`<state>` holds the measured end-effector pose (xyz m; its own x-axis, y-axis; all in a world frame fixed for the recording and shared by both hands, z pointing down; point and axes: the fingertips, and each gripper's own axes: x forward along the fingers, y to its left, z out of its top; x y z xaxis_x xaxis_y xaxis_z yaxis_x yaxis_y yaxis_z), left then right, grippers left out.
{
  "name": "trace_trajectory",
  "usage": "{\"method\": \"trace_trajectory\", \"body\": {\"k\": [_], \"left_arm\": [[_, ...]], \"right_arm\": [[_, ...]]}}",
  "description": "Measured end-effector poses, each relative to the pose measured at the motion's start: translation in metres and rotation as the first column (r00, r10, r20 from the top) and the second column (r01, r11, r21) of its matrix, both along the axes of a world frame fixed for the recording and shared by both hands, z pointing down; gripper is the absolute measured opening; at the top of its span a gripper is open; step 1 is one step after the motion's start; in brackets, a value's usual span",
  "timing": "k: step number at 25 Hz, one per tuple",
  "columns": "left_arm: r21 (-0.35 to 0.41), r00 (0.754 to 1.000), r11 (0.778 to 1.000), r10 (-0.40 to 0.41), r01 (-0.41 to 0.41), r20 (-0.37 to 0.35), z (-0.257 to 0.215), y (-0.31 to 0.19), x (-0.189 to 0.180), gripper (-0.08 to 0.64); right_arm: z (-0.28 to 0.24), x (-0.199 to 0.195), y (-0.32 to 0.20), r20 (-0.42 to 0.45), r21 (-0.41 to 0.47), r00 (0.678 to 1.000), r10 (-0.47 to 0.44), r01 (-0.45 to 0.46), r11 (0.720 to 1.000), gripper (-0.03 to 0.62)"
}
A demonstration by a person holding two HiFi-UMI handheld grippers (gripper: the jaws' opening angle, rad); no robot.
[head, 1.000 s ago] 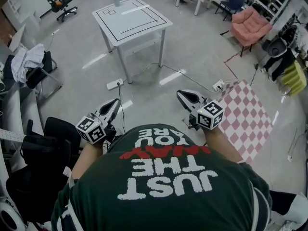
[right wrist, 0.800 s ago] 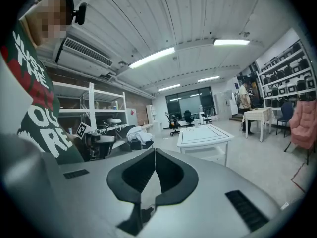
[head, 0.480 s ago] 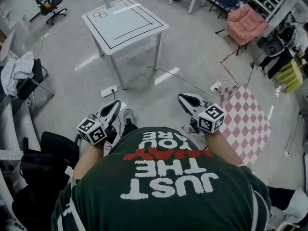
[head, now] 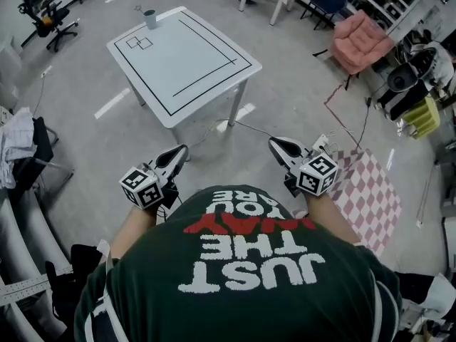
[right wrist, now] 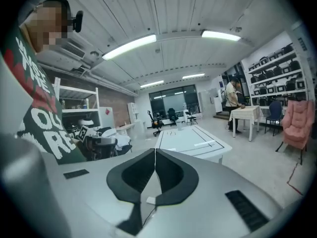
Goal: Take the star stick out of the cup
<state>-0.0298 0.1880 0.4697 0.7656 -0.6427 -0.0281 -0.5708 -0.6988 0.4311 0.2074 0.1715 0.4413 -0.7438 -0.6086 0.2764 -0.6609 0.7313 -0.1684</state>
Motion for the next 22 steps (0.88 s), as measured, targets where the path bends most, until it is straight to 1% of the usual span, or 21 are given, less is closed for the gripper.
{"method": "trace_trajectory", "body": {"k": [2,5,9,15,18,22], "left_arm": [[0.003,1.0,1.0,0.002,-0.002,0.004,-0.006,-0.039,-0.026,0.009],[0.007,1.0,1.0,-0.009,0.009,-0.001,-0.012,-0.089,-0.06,0.009],[0.002,0.999,0.999,-0.042,0.042,-0.018,-0.013,-0.136,-0.09,0.009],[-0.012,0.995,0.995,-0.1,0.1,-0.017,-0.006,-0.183,-0.115,0.009],[-0.033,0.989,0.989,-0.146,0.146,-0.01,-0.005,-0.207,-0.123,0.009],[-0.013,0.976,0.976,-0.218,0.218,0.01,-0.004,-0.25,-0.127,0.009]], "right_arm": [[-0.011,-0.025,-0.04,0.005,0.014,1.0,0.001,-0.001,1.0,0.034],[-0.019,-0.058,-0.087,-0.006,0.031,1.0,-0.016,0.016,0.999,0.034],[-0.018,-0.082,-0.135,-0.018,0.012,0.999,-0.033,0.033,0.999,0.034],[-0.006,-0.105,-0.201,-0.013,-0.015,0.997,-0.073,0.073,0.997,0.034],[-0.004,-0.115,-0.236,-0.016,-0.015,0.992,-0.122,0.122,0.992,0.034],[0.003,-0.126,-0.301,-0.001,-0.023,0.977,-0.214,0.214,0.976,0.034]]}}
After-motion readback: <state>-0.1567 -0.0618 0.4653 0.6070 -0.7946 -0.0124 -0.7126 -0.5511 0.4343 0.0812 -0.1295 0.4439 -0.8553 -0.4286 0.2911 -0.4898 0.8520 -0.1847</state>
